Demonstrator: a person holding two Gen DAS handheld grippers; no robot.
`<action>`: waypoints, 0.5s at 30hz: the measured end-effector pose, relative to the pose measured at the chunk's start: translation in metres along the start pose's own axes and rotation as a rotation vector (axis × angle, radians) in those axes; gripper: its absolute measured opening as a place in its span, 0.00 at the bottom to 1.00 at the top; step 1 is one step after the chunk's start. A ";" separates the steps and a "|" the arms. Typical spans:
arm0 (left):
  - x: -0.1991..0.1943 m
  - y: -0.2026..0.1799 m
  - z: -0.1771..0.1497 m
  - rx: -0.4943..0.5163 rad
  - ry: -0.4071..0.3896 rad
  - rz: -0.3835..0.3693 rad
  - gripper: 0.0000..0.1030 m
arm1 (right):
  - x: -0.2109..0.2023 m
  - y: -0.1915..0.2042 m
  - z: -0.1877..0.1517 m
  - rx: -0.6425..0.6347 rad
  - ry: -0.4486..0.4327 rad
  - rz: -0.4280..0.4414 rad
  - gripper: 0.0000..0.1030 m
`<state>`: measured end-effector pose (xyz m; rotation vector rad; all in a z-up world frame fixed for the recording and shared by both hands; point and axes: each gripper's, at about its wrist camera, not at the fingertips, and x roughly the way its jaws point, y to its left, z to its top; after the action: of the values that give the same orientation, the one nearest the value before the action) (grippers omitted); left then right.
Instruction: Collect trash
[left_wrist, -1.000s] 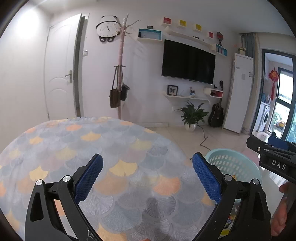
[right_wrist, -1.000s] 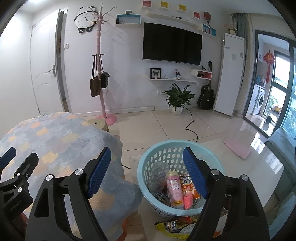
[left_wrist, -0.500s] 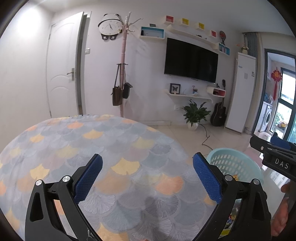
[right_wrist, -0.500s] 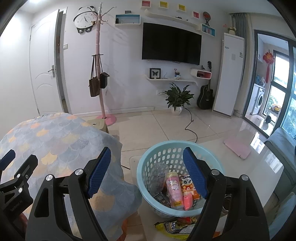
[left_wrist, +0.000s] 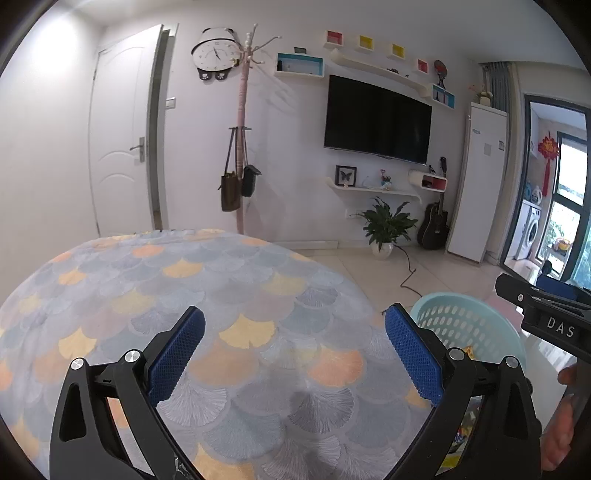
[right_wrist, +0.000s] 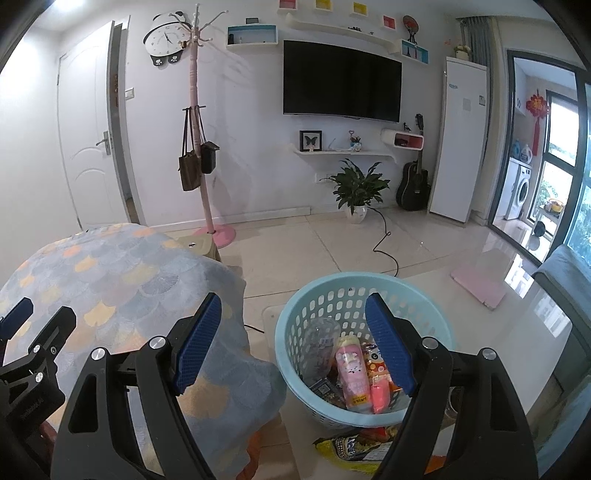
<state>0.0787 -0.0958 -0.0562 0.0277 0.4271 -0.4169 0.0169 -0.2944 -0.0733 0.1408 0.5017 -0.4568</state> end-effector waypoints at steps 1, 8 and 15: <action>0.000 0.000 0.000 0.001 0.000 0.000 0.92 | 0.000 0.000 0.000 0.000 0.000 0.000 0.74; 0.000 0.000 0.000 0.000 0.001 0.000 0.92 | -0.001 -0.001 -0.001 0.000 -0.003 0.000 0.74; 0.000 0.001 0.000 -0.001 0.002 0.000 0.92 | -0.001 -0.002 -0.001 0.006 0.001 0.002 0.74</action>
<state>0.0792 -0.0951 -0.0567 0.0269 0.4293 -0.4161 0.0146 -0.2955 -0.0737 0.1472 0.5012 -0.4558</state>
